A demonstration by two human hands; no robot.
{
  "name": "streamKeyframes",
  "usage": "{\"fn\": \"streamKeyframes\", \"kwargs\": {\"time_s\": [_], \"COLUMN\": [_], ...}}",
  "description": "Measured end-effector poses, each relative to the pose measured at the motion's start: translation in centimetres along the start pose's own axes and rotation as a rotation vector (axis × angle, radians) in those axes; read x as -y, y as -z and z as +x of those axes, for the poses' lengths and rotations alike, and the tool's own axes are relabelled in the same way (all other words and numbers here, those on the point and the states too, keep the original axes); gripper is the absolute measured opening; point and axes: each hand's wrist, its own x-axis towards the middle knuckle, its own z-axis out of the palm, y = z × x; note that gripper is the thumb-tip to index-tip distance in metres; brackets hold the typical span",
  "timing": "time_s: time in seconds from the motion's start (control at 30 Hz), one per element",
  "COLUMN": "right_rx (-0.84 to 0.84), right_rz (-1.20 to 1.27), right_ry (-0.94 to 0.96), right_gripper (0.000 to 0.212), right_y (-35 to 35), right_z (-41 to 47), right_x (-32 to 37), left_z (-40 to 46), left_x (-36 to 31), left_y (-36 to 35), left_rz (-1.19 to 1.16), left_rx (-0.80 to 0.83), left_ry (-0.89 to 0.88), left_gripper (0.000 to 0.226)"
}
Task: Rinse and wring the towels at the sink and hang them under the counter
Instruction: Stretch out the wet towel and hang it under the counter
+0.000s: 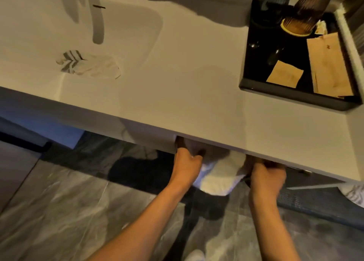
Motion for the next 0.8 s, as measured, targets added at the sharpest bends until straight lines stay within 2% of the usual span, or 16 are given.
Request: {"fn": "streamKeyframes", "kwargs": {"time_s": [0.03, 0.1, 0.13, 0.2, 0.27, 0.3, 0.33, 0.4, 0.43, 0.47, 0.53, 0.6, 0.67, 0.73, 0.8], "right_rx": [-0.082, -0.109, -0.053, 0.122, 0.233, 0.248, 0.252, 0.269, 0.272, 0.272, 0.239, 0.183, 0.178, 0.2, 0.21], "right_rz": [0.062, 0.15, 0.154, 0.042, -0.022, -0.023, -0.021, -0.004, -0.028, -0.071, -0.156, -0.156, -0.093, 0.043, 0.167], "right_ry": [0.032, 0.001, -0.063, -0.137, -0.139, -0.118, -0.104, -0.136, -0.141, -0.117, -0.031, 0.052, 0.104, 0.036, -0.155], "right_gripper": [0.037, 0.032, 0.027, 0.019, 0.037, 0.05, 0.054, 0.03, 0.021, 0.02, 0.029, 0.04, 0.037, 0.025, 0.014], "right_y": [0.5, 0.6, 0.0, -1.1, -1.7, -1.8, -1.5, -1.1, -1.0, -0.9, -0.5, 0.2, 0.4, -0.2, -0.9], "right_z": [-1.2, -2.6, -2.2, -0.9, 0.1, 0.4, 0.5, 0.0, -0.1, -0.3, -0.6, -0.9, -1.4, -1.9, -2.0], "right_x": [-0.7, -2.4, -3.3, -4.1, -4.5, -4.6, -4.8, -4.3, -4.2, -3.7, -2.8, -2.1, -1.5, -1.7, -2.6], "left_z": [0.0, 0.0, 0.2, 0.3, 0.3, 0.2, 0.2, 0.1, 0.0, -0.1, -0.1, -0.6, -0.7, -0.4, 0.0], "left_x": [0.3, 0.3, 0.3, 0.6, 1.4, 1.9, 2.4, 3.2, 3.6, 3.7, 3.5, 2.8, 2.1, 1.8, 2.3], "left_y": [-0.2, -0.4, -0.6, -0.7, -0.6, -0.3, -0.1, 0.1, 0.2, 0.4, 0.7, 1.0, 1.3, 1.3, 1.0], "left_rz": [0.009, -0.002, -0.032, -0.135, -0.216, -0.215, -0.183, -0.092, -0.045, -0.018, -0.002, -0.08, -0.185, -0.24, -0.265], "left_rx": [-0.026, -0.082, -0.082, -0.064, -0.079, -0.07, -0.04, 0.087, 0.135, 0.142, 0.09, 0.013, -0.082, -0.16, -0.16], "left_ry": [-0.018, -0.049, -0.069, -0.087, -0.055, -0.015, 0.057, 0.194, 0.208, 0.177, 0.114, 0.059, 0.031, 0.053, 0.109], "left_gripper": [0.068, 0.057, 0.05, 0.05, 0.048, 0.048, 0.046, 0.025, 0.015, 0.018, 0.032, 0.038, 0.036, 0.032, 0.025]}}
